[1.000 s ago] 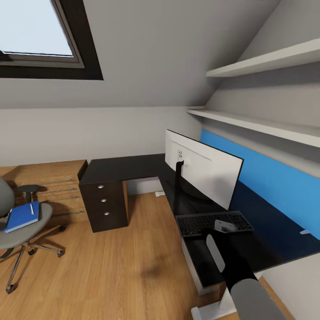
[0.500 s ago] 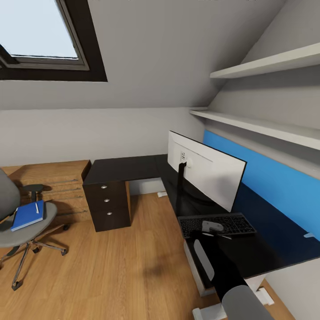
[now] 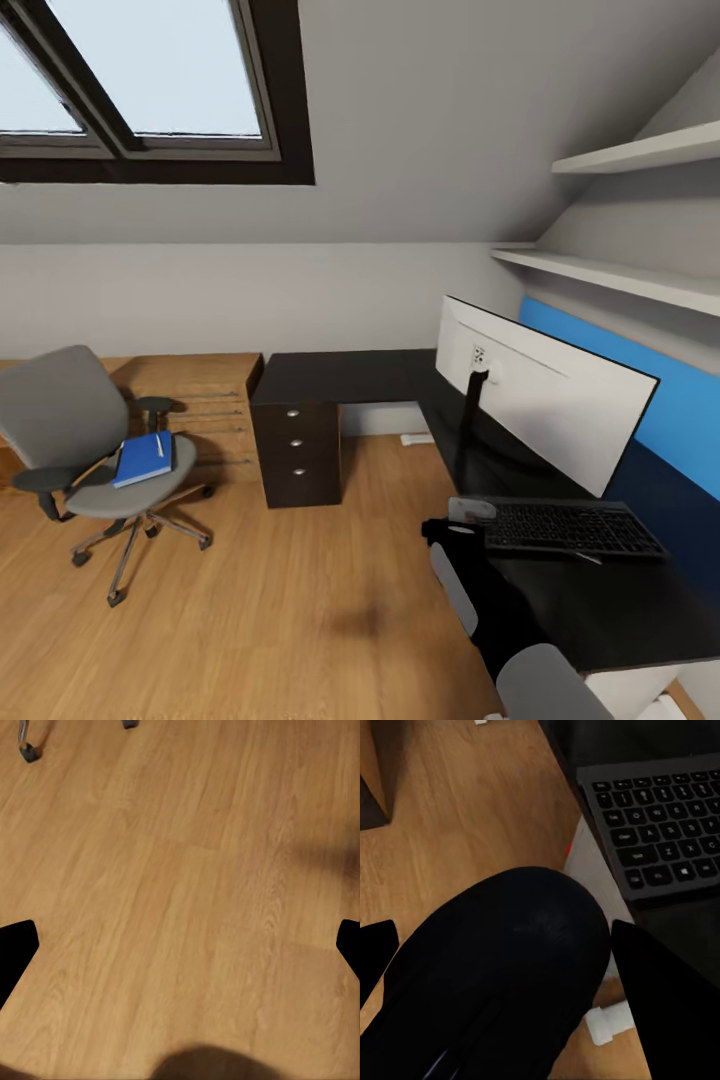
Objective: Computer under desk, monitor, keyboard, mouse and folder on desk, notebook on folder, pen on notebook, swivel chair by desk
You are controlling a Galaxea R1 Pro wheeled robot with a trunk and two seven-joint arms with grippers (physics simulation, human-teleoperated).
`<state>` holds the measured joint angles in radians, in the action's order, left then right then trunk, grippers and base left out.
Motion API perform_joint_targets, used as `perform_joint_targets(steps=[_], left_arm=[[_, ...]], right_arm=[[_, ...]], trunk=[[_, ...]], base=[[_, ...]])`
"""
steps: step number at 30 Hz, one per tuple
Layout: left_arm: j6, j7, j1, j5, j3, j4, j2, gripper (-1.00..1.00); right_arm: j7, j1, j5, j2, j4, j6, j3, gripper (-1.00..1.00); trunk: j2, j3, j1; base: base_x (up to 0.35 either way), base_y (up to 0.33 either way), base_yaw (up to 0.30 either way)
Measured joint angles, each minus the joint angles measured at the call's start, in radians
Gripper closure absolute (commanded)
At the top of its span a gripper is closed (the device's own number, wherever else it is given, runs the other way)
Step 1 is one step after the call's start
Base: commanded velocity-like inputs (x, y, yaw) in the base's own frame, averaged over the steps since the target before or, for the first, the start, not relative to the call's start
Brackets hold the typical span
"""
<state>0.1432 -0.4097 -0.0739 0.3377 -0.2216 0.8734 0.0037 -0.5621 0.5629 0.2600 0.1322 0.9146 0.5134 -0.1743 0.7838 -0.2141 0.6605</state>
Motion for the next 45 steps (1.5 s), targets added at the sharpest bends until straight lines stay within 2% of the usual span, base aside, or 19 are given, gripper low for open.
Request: perform_joint_targets(steps=[5, 7, 10, 22, 28, 45], left_arm=[[0.000, 0.000, 0.000, 0.000, 0.000, -0.001, 0.000, -1.00], [0.000, 0.000, 0.000, 0.000, 0.000, -0.005, 0.000, -1.00], [0.000, 0.000, 0.000, -0.002, -0.002, -0.029, 0.000, -1.00], [0.000, 0.000, 0.000, -0.003, -0.008, -0.037, 0.000, -1.00], [0.000, 0.000, 0.000, -0.003, -0.008, -0.038, 0.002, -1.00], [0.000, 0.000, 0.000, -0.003, -0.008, -0.038, 0.000, -1.00]], right_arm=[[0.001, -0.004, 0.000, 0.000, 0.000, 0.000, -0.011, 1.00], [0.001, -0.005, 0.000, 0.000, 0.000, -0.004, -0.038, 1.00], [0.001, -0.005, 0.001, 0.000, 0.000, -0.006, -0.045, 1.00], [-0.001, -0.005, -0.001, -0.001, 0.001, -0.007, -0.047, 1.00], [-0.002, -0.006, -0.001, -0.001, 0.001, -0.039, -0.048, 1.00], [-0.002, -0.010, -0.001, -0.001, 0.001, -0.048, -0.048, 1.00]], trunk=[[0.000, 0.000, 0.000], [0.000, 0.000, 0.000], [0.000, 0.000, -0.001], [0.000, 0.000, -0.001], [0.000, 0.000, -0.001], [0.000, 0.011, -0.001]], base=[[0.025, 0.301, 0.280], [0.132, 0.226, 0.280], [0.235, 0.076, 0.280], [0.318, 0.002, 0.279], [0.321, 0.000, 0.266], [0.321, 0.000, 0.024]])
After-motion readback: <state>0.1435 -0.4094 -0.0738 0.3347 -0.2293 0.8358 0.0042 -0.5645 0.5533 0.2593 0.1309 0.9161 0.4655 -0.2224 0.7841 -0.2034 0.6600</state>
